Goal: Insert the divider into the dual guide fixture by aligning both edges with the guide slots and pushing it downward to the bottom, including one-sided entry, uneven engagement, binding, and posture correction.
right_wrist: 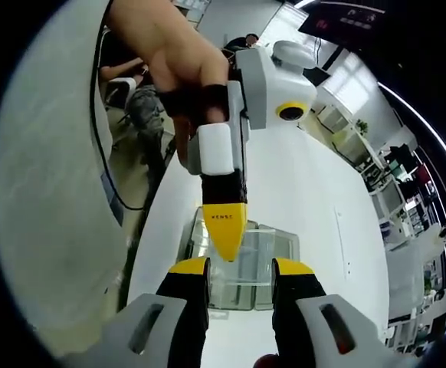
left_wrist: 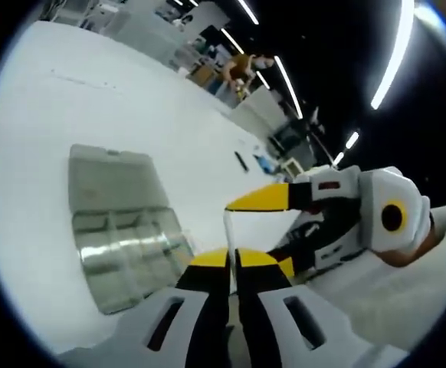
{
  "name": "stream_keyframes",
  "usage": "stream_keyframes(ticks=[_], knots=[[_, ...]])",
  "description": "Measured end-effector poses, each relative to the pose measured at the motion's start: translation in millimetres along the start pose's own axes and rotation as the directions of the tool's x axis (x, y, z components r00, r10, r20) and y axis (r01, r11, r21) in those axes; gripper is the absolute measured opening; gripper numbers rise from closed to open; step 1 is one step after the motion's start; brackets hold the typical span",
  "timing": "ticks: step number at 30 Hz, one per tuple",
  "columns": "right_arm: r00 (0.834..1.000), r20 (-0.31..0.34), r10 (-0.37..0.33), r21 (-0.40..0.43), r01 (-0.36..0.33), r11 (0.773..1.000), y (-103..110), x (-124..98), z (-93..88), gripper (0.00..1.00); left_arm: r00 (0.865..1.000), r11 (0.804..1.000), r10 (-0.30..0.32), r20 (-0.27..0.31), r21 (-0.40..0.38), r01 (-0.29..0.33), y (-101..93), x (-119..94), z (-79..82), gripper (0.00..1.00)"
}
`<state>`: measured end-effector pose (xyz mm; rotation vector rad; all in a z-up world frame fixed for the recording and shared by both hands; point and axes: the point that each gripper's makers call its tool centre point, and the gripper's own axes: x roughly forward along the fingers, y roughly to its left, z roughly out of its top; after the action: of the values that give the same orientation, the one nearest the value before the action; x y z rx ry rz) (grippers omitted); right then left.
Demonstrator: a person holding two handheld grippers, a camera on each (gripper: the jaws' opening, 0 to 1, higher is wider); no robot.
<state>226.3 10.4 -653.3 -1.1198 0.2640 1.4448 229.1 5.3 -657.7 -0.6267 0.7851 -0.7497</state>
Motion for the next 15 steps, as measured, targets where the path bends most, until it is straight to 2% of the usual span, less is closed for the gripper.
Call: stream_keyframes(ticks=[10,15], knots=[[1.000,0.001,-0.009,0.003,0.009,1.000,-0.2,-2.4,-1.2,0.27,1.000,1.000,-0.001,-0.005,0.006,0.001,-2.3,1.7,-2.2,0.00],[1.000,0.002,-0.011,-0.005,0.011,1.000,1.0,-2.0,-1.5,0.27,1.000,1.000,-0.002,-0.002,-0.015,0.002,-1.7,2.0,-3.5,0.00]])
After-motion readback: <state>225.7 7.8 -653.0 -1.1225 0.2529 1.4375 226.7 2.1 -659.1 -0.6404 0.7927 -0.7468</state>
